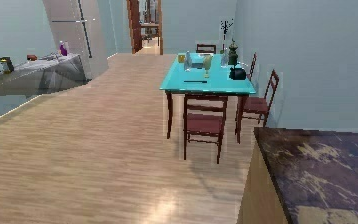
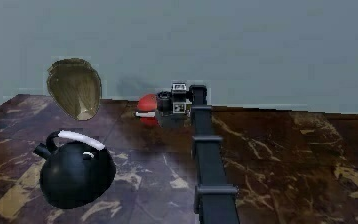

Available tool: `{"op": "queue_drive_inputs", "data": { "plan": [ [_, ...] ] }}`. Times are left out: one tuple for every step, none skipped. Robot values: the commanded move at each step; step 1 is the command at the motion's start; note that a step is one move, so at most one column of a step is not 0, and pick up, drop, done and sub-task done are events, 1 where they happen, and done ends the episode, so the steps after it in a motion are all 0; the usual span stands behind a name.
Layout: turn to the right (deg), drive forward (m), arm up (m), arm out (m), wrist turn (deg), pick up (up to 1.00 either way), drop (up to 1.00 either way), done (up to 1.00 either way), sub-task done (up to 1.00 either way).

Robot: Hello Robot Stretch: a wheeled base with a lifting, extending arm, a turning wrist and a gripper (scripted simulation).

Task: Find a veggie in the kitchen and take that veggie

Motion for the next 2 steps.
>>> {"op": "queue_drive_inputs", "data": {
  "plan": [
    [0.0,0.0,0.0,0.0,0.0,1.0,0.0,0.0,0.0],
    [0.0,0.0,0.1,0.0,0.0,0.0,0.0,0.0,0.0]
  ]
}}
